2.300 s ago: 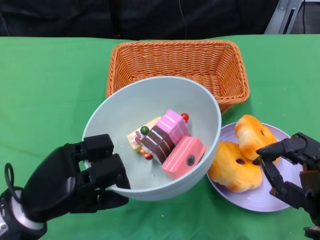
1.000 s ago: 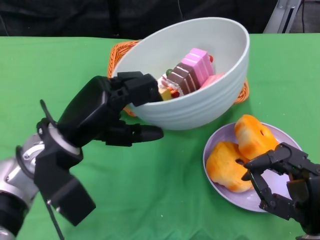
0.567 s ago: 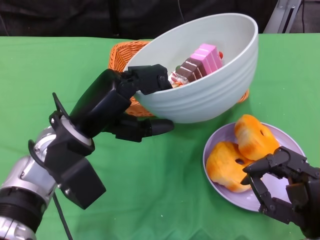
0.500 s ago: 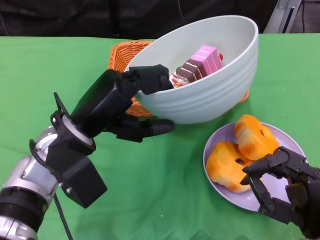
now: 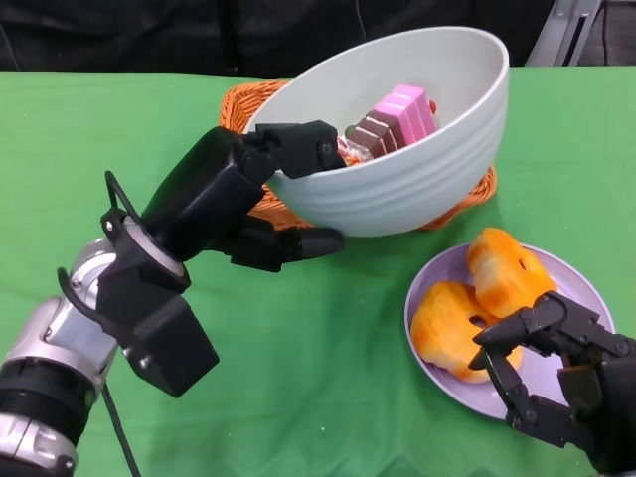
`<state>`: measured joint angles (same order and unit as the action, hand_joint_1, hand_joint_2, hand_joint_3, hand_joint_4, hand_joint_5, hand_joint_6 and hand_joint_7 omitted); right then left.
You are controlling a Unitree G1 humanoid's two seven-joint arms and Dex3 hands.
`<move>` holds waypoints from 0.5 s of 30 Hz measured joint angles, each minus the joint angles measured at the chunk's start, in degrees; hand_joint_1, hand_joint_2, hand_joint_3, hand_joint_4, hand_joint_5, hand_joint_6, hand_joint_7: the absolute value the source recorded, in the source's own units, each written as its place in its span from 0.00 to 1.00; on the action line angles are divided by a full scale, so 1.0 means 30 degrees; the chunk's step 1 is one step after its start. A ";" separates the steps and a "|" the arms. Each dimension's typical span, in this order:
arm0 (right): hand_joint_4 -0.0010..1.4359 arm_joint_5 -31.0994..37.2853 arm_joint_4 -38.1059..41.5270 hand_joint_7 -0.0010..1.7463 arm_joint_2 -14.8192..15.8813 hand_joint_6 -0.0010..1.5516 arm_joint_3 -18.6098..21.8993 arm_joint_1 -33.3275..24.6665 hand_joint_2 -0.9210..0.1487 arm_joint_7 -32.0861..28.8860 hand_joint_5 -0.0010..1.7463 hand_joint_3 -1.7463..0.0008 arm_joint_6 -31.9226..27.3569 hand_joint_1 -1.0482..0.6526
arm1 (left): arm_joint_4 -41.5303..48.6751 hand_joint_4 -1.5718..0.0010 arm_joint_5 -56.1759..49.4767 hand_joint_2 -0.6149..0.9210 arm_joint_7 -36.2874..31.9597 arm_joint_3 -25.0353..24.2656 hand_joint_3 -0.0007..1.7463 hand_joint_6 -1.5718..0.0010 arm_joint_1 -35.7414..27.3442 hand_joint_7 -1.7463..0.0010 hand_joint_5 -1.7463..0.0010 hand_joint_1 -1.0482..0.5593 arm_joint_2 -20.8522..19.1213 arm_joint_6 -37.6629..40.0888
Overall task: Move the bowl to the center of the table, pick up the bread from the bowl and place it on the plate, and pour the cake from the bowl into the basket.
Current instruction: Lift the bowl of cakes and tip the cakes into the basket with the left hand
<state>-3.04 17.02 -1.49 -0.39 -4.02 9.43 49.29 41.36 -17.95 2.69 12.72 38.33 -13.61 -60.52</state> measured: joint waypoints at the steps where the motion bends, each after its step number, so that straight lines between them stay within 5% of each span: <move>1: 0.54 0.0010 -0.0002 0.63 -0.0010 0.47 -0.0026 -0.0001 0.33 -0.0011 0.75 0.53 0.0010 0.54 | 0.0103 0.58 0.0000 0.91 0.0000 -0.0021 0.39 0.58 0.0073 0.25 0.03 0.56 0.0052 0.0001; 9: 0.56 -0.0096 -0.0794 0.62 -0.0135 0.48 -0.0312 -0.0200 0.33 -0.0032 0.74 0.51 0.0037 0.53 | 0.0885 0.59 -0.0258 0.95 -0.0058 -0.0244 0.32 0.56 0.0944 0.28 0.00 0.56 0.0237 -0.0012; 15: 0.56 -0.0073 -0.1029 0.63 -0.0195 0.49 -0.0403 -0.0272 0.38 -0.0061 0.76 0.47 0.0037 0.54 | 0.1752 0.59 -0.0644 0.93 -0.0173 -0.0355 0.37 0.58 0.1338 0.23 0.00 0.56 0.0501 -0.0066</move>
<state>-3.26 13.94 -2.07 -1.60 -4.83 9.25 49.40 46.62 -19.88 2.17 11.65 42.34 -12.11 -60.71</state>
